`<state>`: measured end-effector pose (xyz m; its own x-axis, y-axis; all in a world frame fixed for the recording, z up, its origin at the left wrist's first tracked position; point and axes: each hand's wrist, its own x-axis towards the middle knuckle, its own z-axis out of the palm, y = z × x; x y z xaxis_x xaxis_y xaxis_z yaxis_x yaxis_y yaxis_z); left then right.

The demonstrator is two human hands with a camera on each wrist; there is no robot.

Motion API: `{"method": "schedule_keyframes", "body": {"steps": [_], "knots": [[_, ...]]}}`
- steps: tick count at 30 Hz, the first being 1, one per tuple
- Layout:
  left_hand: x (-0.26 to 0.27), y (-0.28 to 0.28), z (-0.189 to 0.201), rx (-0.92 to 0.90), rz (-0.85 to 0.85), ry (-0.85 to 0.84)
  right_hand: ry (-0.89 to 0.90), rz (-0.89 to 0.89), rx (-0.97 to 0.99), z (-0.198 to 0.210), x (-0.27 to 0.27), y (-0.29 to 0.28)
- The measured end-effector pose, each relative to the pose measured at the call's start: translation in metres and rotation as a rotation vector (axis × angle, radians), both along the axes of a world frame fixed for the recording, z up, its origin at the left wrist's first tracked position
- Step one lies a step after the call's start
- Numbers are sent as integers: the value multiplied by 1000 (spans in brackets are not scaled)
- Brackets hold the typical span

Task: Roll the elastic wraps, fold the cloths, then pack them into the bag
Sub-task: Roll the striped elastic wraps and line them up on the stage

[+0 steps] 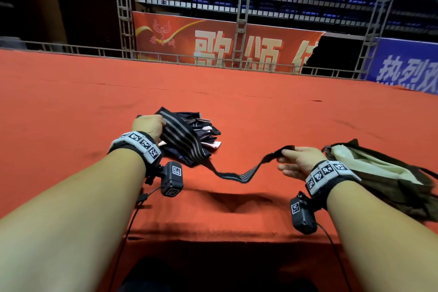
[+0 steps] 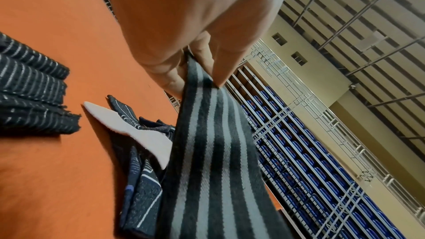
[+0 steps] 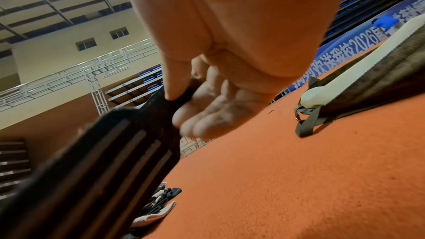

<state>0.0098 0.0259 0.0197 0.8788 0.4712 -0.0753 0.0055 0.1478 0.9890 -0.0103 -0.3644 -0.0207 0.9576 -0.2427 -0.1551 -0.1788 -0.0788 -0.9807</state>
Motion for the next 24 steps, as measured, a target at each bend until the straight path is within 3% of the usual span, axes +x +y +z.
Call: {"method": "schedule_keyframes", "body": {"steps": [5, 11, 15, 24], "knots": [[10, 10, -16, -57, 143, -31, 67, -153, -156, -12, 15, -16], [2, 1, -11, -169, 112, -13, 124, -138, -35, -20, 17, -18], [4, -5, -15, -123, 91, -35, 120, -224, 16, -23, 18, -11], [1, -10, -21, -53, 61, -33, 162, -192, 6, -38, 18, -3]]}}
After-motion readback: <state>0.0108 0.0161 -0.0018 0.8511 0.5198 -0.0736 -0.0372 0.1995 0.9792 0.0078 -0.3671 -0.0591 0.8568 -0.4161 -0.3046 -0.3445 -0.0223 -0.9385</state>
